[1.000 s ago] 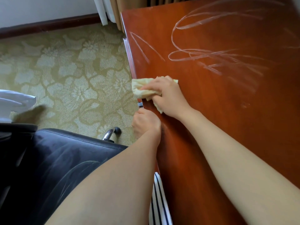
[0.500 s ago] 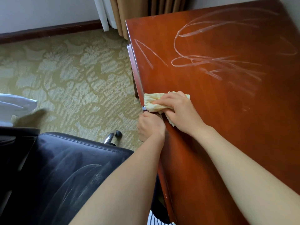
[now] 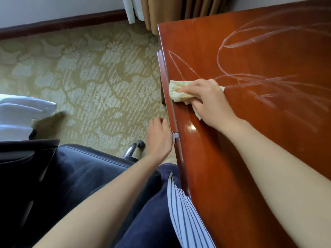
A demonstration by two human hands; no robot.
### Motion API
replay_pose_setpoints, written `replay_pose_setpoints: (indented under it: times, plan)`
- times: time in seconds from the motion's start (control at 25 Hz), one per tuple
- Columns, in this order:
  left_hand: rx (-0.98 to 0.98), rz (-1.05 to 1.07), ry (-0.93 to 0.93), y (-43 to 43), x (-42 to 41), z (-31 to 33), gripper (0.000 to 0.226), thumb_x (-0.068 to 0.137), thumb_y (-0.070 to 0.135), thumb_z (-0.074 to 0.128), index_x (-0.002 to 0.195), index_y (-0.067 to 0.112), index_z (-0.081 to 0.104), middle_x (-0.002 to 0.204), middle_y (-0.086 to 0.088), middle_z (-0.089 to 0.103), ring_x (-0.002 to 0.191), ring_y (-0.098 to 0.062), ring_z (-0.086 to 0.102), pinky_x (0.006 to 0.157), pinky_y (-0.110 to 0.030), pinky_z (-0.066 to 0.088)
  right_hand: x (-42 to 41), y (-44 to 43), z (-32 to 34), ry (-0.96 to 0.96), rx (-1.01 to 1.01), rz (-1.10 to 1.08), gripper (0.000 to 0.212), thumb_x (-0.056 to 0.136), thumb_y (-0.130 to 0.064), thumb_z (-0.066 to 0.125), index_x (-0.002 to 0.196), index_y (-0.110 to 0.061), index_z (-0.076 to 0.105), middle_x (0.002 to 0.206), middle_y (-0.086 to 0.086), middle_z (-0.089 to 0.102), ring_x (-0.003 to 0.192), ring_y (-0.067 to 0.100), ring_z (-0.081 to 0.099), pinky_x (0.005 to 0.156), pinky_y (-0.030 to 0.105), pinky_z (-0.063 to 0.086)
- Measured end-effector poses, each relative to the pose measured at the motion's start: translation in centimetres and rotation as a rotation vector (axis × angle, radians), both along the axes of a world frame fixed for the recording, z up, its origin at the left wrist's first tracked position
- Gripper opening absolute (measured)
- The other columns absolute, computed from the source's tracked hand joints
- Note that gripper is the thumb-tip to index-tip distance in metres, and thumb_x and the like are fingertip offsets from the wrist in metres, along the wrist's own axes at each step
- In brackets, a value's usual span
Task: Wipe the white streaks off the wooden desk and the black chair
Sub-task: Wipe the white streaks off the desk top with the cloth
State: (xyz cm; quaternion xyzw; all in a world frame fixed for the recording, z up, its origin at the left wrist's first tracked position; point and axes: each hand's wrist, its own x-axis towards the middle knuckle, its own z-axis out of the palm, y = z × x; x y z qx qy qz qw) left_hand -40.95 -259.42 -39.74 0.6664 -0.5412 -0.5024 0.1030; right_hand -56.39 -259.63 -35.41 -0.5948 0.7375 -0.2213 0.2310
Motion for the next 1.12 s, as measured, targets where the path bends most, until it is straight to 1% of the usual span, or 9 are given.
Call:
replay_pose_setpoints:
  times: [0.16, 0.28, 0.36, 0.44, 0.52, 0.64, 0.84, 1.0, 1.12]
  plan:
    - [0.019, 0.173, 0.131, -6.1, -4.8, -0.1, 0.037, 0.103, 0.022, 0.024, 0.123, 0.004, 0.049, 0.122, -0.012, 0.051, 0.110, -0.023, 0.048, 0.093, -0.027, 0.034, -0.3, -4.0, -0.8, 0.056, -0.070, 0.031, 0.034, 0.088, -0.004, 0.055, 0.115, -0.021, 0.067, 0.107, 0.002, 0.059, 0.092, 0.020, 0.038, 0.084, 0.025, 0.033]
    - [0.048, 0.336, 0.196, -8.1, -7.7, 0.3, 0.045, 0.104, 0.028, 0.017, 0.127, 0.005, 0.049, 0.127, -0.012, 0.053, 0.118, -0.027, 0.048, 0.104, -0.039, 0.034, -1.1, -7.3, -1.3, 0.079, -0.113, 0.028, 0.033, 0.086, -0.006, 0.054, 0.112, -0.021, 0.068, 0.105, 0.003, 0.060, 0.093, 0.029, 0.044, 0.082, 0.032, 0.039]
    - [-0.026, 0.323, 0.172, -7.6, -7.9, 0.8, 0.050, 0.104, 0.033, 0.014, 0.129, 0.012, 0.051, 0.129, -0.008, 0.055, 0.121, -0.025, 0.048, 0.106, -0.034, 0.033, -1.4, -9.1, -1.4, 0.078, -0.130, 0.012, 0.032, 0.086, -0.006, 0.053, 0.111, -0.021, 0.068, 0.105, 0.004, 0.061, 0.093, 0.031, 0.045, 0.082, 0.033, 0.041]
    - [-0.058, 0.293, 0.119, -7.5, -7.9, 1.0, 0.050, 0.104, 0.034, 0.014, 0.136, 0.016, 0.048, 0.136, -0.005, 0.053, 0.127, -0.021, 0.045, 0.103, -0.021, 0.026, -1.6, -11.1, -1.6, 0.079, -0.144, -0.010, 0.032, 0.087, -0.006, 0.051, 0.111, -0.019, 0.068, 0.105, 0.005, 0.060, 0.094, 0.032, 0.046, 0.083, 0.035, 0.041]
    - [-0.028, 0.265, 0.041, -7.7, -8.0, 1.4, 0.049, 0.104, 0.033, 0.015, 0.142, 0.017, 0.042, 0.141, -0.002, 0.050, 0.131, -0.019, 0.043, 0.098, -0.021, 0.028, -1.7, -13.1, -1.6, 0.091, -0.131, -0.036, 0.032, 0.090, -0.008, 0.049, 0.114, -0.020, 0.067, 0.107, 0.005, 0.059, 0.098, 0.031, 0.045, 0.085, 0.035, 0.041]
    - [-0.064, 0.222, -0.047, -7.9, -8.2, 1.7, 0.050, 0.104, 0.032, 0.015, 0.140, 0.016, 0.045, 0.133, -0.008, 0.057, 0.123, -0.026, 0.050, 0.097, -0.029, 0.036, -2.3, -16.1, -1.3, 0.081, -0.072, -0.084, 0.033, 0.094, -0.010, 0.047, 0.119, -0.023, 0.063, 0.114, 0.002, 0.055, 0.104, 0.025, 0.041, 0.086, 0.025, 0.033]
    - [-0.068, 0.224, -0.100, -8.1, -8.2, 1.9, 0.050, 0.104, 0.030, 0.015, 0.140, 0.016, 0.046, 0.129, -0.011, 0.060, 0.118, -0.030, 0.054, 0.093, -0.034, 0.039, -2.3, -16.7, -1.0, 0.058, -0.015, -0.102, 0.037, 0.094, -0.006, 0.044, 0.119, -0.025, 0.062, 0.114, 0.001, 0.051, 0.105, 0.022, 0.038, 0.086, 0.021, 0.027]
    - [-0.053, 0.208, -0.116, -8.2, -8.3, 2.1, 0.051, 0.104, 0.033, 0.014, 0.138, 0.018, 0.048, 0.124, -0.013, 0.062, 0.115, -0.033, 0.054, 0.090, -0.036, 0.039, -2.6, -12.9, -0.4, 0.023, 0.020, -0.082, 0.041, 0.090, 0.001, 0.045, 0.118, -0.024, 0.063, 0.107, -0.002, 0.049, 0.098, 0.014, 0.031, 0.083, 0.016, 0.023]
    - [-0.041, 0.209, -0.130, -8.2, -8.2, 2.1, 0.055, 0.103, 0.035, 0.013, 0.130, 0.014, 0.056, 0.114, -0.016, 0.065, 0.108, -0.035, 0.057, 0.085, -0.037, 0.041, -2.2, -7.4, -0.1, 0.000, 0.041, -0.109, 0.047, 0.084, 0.007, 0.048, 0.115, -0.024, 0.066, 0.101, -0.002, 0.049, 0.095, 0.016, 0.034, 0.086, 0.020, 0.030]
